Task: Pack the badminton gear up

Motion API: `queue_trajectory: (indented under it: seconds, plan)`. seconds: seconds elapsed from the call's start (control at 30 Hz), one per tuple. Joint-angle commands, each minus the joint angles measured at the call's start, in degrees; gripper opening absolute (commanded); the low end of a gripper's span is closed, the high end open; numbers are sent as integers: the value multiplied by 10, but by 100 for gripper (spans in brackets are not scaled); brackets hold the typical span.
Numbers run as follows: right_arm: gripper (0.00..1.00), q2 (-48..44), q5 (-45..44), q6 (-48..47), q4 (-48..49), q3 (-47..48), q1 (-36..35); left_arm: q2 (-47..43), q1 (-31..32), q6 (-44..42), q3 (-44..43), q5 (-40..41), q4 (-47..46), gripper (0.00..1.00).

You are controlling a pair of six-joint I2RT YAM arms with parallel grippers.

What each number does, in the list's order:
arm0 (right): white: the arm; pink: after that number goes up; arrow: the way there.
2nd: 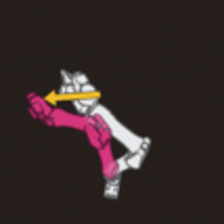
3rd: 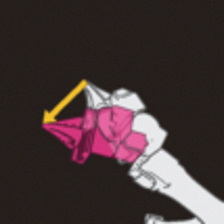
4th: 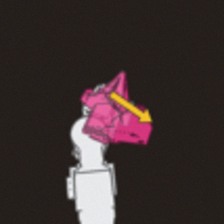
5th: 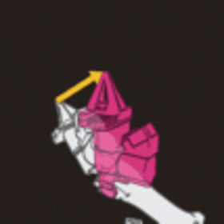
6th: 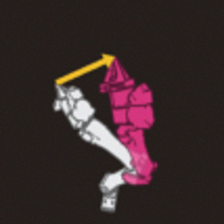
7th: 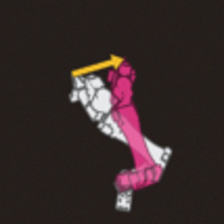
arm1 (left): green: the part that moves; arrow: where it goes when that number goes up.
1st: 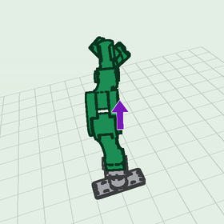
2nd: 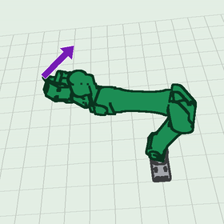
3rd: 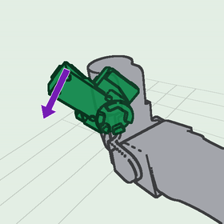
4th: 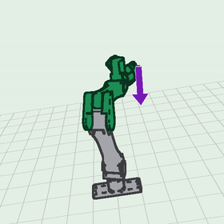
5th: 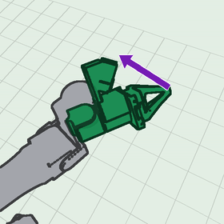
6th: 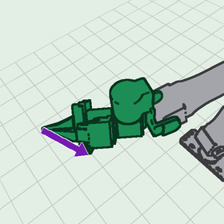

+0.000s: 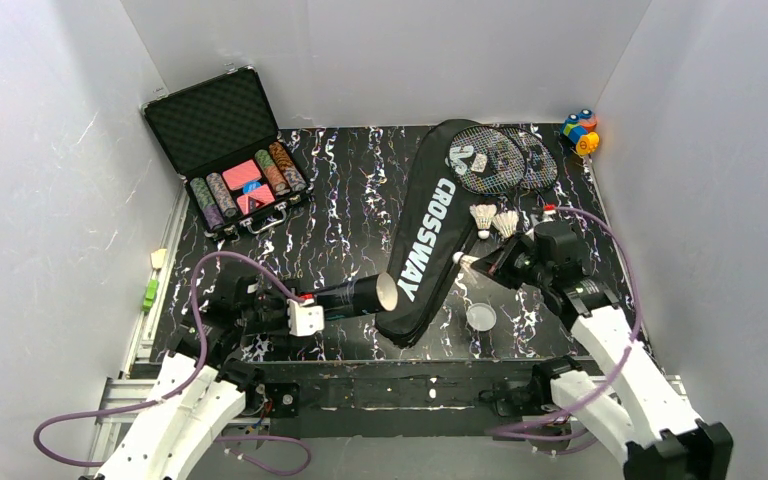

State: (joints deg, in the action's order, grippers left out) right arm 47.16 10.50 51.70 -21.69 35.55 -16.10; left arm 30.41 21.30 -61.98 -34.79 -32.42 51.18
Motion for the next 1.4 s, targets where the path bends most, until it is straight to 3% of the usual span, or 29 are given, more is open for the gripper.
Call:
queue_trajectory:
  seconds: [0.0,0.17,0.43,1.13,1.17,1.23,1.27,1.3,1.37]
  plan:
    - [1,-54,57,-107,-107,123,-115,8,2,-15,12,-13,-17,23]
    - [1,-34,42,-138,-199,252,-242,20,2,-17,19,-10,-30,24]
    - [1,68,-25,-154,-243,355,-386,23,2,-16,19,-7,-34,24]
    - [1,204,-60,-150,-143,404,-472,10,2,-18,15,-22,-20,24]
    - [3,209,-58,-148,-140,406,-477,10,2,-18,16,-22,-20,24]
    - [18,214,-55,-141,-137,405,-483,10,3,-18,16,-22,-21,24]
    - [32,213,-52,-137,-133,401,-483,9,2,-18,16,-23,-21,24]
    - [40,208,-52,-134,-131,398,-483,9,2,-19,17,-23,-22,23]
    - [46,191,-60,-130,-129,394,-483,8,2,-18,17,-22,-21,23]
